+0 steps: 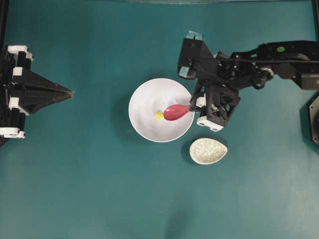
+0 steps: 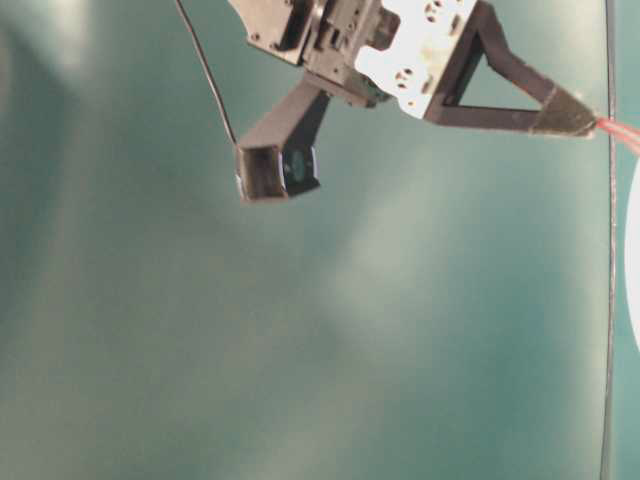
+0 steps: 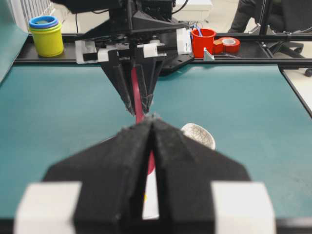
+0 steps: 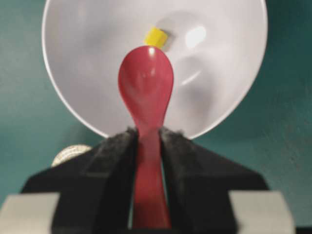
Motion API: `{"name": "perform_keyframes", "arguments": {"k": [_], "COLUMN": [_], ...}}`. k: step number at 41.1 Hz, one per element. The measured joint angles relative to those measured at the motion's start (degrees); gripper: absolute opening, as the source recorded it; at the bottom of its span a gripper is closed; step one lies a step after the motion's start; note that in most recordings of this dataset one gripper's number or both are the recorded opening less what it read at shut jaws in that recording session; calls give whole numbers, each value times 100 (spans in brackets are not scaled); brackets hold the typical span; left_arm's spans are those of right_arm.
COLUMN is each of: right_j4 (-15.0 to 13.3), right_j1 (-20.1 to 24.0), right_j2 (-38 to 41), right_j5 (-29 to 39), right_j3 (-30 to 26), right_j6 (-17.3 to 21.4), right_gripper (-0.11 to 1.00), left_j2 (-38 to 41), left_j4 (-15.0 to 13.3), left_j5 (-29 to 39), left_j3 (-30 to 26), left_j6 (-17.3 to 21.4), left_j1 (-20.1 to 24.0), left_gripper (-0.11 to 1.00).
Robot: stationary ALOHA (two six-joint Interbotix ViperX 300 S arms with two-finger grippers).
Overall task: Scoop the yellow hexagonal prism block from the bowl with a spoon using the right arm.
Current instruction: 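Push the spoon bowl under the yellow block inside the white bowl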
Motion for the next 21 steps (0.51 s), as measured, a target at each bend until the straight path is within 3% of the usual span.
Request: {"name": "perform_keyframes", "arguments": {"k": [9, 21], "right_j4": [-290, -343], "right_j1": [0, 0], "right_j2": [237, 448], "right_j5": [193, 193], "right_j3": [-141, -202], "right_j6": [264, 272], "right_gripper": [22, 22], "left_j2": [0, 0], "left_j4": [9, 0], "left_j5": [9, 9], "left_j3": [0, 0], "left_j6": [0, 0], "left_j1": [0, 0], "left_gripper": [0, 0]}}
